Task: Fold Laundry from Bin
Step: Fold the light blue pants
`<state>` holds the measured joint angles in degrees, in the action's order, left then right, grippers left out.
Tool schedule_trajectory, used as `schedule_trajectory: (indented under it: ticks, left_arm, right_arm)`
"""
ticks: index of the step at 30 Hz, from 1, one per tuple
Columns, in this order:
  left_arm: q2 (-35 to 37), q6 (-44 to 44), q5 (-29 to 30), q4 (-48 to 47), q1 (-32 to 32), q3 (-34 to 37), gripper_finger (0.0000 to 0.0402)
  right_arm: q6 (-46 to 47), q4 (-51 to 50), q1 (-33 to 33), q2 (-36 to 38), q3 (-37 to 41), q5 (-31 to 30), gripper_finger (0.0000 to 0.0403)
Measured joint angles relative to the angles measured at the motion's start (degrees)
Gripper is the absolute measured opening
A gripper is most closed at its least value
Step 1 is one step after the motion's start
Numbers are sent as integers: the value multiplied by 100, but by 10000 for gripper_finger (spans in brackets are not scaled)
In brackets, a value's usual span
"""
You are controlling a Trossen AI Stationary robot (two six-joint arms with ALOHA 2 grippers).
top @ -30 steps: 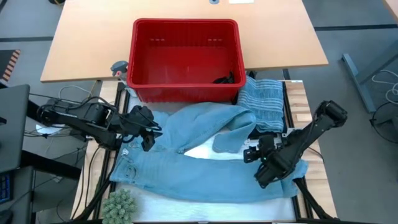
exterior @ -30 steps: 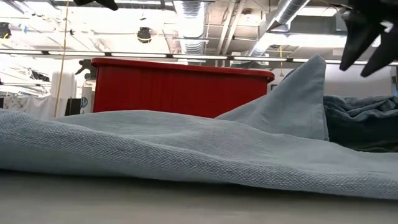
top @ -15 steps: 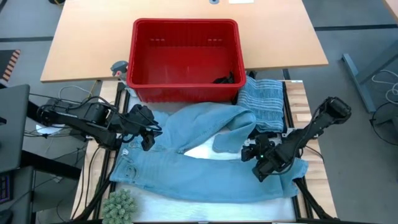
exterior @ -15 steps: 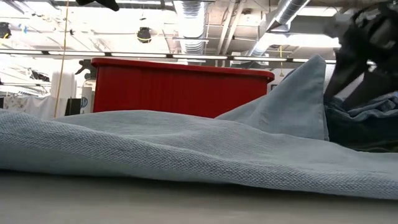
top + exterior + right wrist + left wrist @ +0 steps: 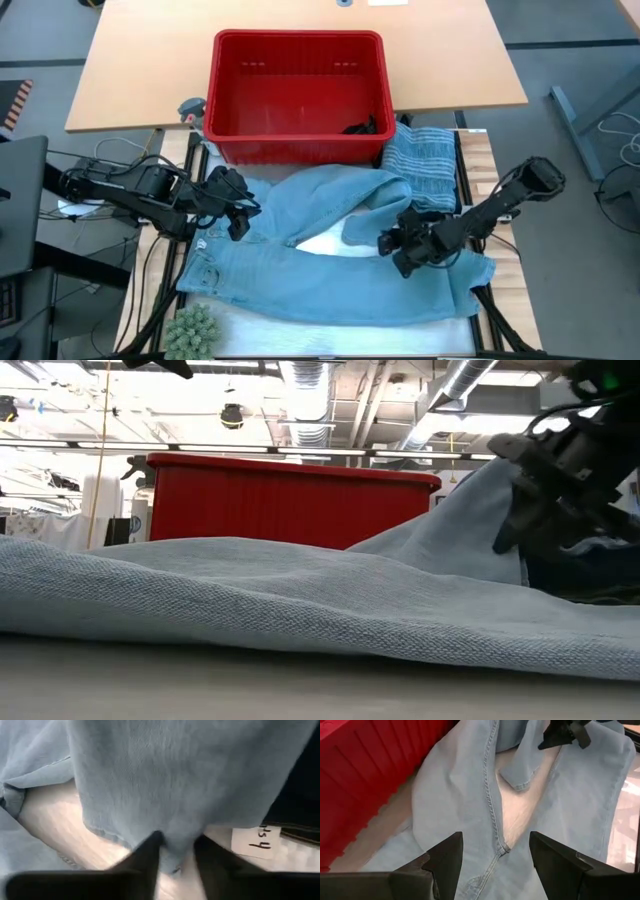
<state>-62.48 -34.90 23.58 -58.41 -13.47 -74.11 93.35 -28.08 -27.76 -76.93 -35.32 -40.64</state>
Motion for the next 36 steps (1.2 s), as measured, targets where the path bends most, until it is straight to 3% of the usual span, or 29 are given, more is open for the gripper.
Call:
schedule_trajectory:
  ticks: [2, 4, 8, 13, 21, 27, 31, 36]
  left_arm:
    - [0, -2, 23, 0, 0, 0, 217]
    - [0, -2, 25, -2, 0, 0, 217]
    - [0, 12, 25, -17, 0, 0, 217]
    - [0, 13, 23, -14, 0, 8, 217]
    - [-78, -15, 20, -41, 0, 24, 217]
    - [-264, 12, -42, 28, -2, 28, 217]
    - [-392, 176, -131, 106, -60, 31, 217]
    - [-488, 141, -234, 82, -143, 31, 217]
  right_arm:
    - [-39, -8, 124, 0, -25, 275, 60]
    - [-156, -73, 212, 11, -133, 572, 25]
    - [-376, -866, 242, 149, -813, 1002, 24]
    - [-937, -3027, 332, 275, -2335, 947, 24]
    - [-2371, -6027, 1051, 273, -4482, 1068, 24]
    - [-4484, -6180, 1876, 264, -5191, 1454, 24]
    - [-6098, -6194, 2319, 177, -5249, 1953, 24]
    - [-7936, -6195, 2518, -79, -5247, 2028, 24]
